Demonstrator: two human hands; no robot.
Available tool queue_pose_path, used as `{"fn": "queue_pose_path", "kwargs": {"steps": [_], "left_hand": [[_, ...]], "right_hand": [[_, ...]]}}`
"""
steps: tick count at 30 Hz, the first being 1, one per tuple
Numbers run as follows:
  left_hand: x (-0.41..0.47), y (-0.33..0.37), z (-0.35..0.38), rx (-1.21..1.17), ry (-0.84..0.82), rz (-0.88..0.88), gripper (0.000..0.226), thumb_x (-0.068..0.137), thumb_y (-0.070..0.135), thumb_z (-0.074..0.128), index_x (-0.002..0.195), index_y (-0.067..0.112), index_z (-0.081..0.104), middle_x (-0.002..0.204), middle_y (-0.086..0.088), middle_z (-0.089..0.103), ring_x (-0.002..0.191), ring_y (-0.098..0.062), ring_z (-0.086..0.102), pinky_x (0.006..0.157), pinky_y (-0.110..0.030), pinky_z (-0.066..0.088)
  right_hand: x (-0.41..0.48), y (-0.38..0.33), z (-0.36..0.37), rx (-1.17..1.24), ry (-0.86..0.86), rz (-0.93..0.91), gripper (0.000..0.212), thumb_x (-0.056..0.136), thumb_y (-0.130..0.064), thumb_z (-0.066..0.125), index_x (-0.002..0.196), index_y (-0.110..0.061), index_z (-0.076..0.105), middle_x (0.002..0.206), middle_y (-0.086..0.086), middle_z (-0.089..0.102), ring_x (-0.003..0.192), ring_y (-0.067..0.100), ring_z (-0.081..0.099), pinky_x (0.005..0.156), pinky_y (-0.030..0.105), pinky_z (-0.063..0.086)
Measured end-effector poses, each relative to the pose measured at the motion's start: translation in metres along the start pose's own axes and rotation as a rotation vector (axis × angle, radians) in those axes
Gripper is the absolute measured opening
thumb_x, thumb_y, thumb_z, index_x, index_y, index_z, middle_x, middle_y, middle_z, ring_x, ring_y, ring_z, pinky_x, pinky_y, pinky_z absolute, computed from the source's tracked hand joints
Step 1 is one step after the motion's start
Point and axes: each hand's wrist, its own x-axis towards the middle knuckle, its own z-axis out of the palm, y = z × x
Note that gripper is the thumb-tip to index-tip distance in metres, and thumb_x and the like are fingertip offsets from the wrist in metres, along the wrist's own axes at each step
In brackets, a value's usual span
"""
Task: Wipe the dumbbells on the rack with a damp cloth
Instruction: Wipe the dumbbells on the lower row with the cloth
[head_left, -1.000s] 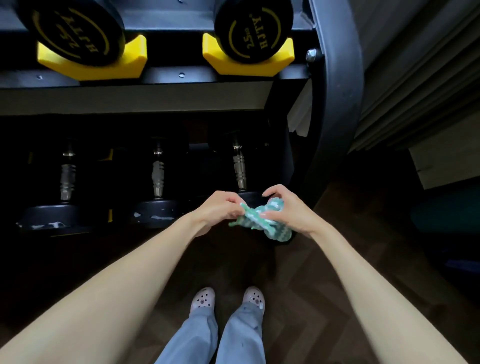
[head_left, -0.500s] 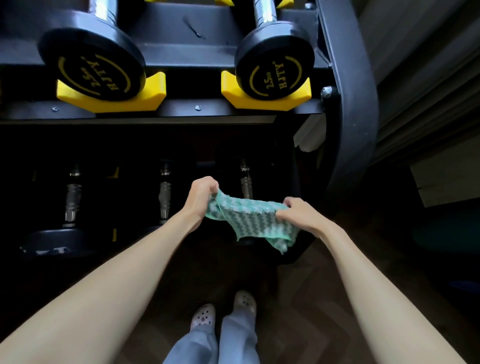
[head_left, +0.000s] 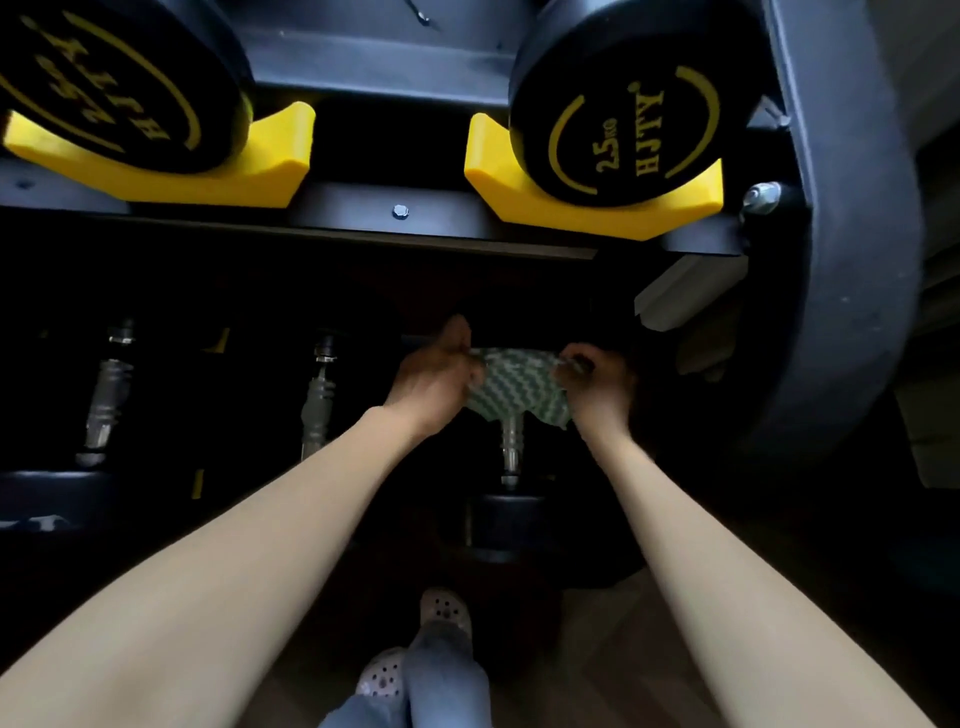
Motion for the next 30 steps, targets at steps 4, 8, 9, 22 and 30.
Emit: {"fn": "queue_pose_path", "kwargs": {"steps": [4,8,9,22,30], "left_hand": [[0.014,-0.004,0.027,0.173,-0.039,-0.168,0.037,0.096,0.013,0.041,0.132,0.013,0.043,0.139,-0.015,0.037,0.123,-0.034,0.043,0.084,-0.037,0.04],[0.023,-0.004,0.048,-0.082,-0.024,-0.255,0.035,0.099,0.024,0.035,0.119,0.006,0.057,0.127,-0.019,0.049,0.118,-0.035,0.049,0.089,-0.035,0.04],[0.028,-0.001,0.051,-0.217,-0.03,-0.327,0.039,0.1,0.028,0.033,0.115,0.003,0.059,0.124,-0.022,0.053,0.116,-0.036,0.051,0.086,-0.033,0.04],[0.043,-0.004,0.07,-0.596,-0.122,-0.402,0.039,0.099,0.024,0.045,0.113,-0.009,0.061,0.118,-0.023,0.062,0.112,-0.034,0.058,0.093,-0.037,0.044],[0.0,-0.015,0.086,-0.48,-0.326,-0.437,0.034,0.093,0.021,0.056,0.061,0.011,0.054,0.071,-0.007,0.056,0.064,-0.014,0.053,0.055,-0.021,0.036]], "right_hand": [[0.003,0.013,0.025,-0.235,0.165,0.002,0.025,0.09,-0.015,0.06,0.11,-0.007,0.069,0.115,0.02,0.055,0.101,0.036,0.055,0.088,0.033,0.036],[0.013,0.022,0.038,-0.131,0.151,0.098,0.025,0.088,-0.01,0.06,0.11,-0.004,0.069,0.115,0.022,0.065,0.107,0.036,0.06,0.092,0.035,0.042],[0.017,0.023,0.042,-0.044,0.11,0.144,0.025,0.088,-0.007,0.059,0.11,-0.001,0.069,0.113,0.023,0.066,0.107,0.035,0.061,0.092,0.034,0.043],[0.027,0.048,0.06,0.262,-0.191,0.274,0.027,0.091,-0.019,0.061,0.102,0.005,0.069,0.106,0.021,0.068,0.102,0.027,0.063,0.092,0.04,0.049],[0.005,0.057,0.031,-0.114,-0.539,0.273,0.029,0.088,-0.024,0.065,0.086,0.005,0.065,0.071,0.01,0.064,0.062,0.016,0.06,0.065,0.025,0.048]]}}
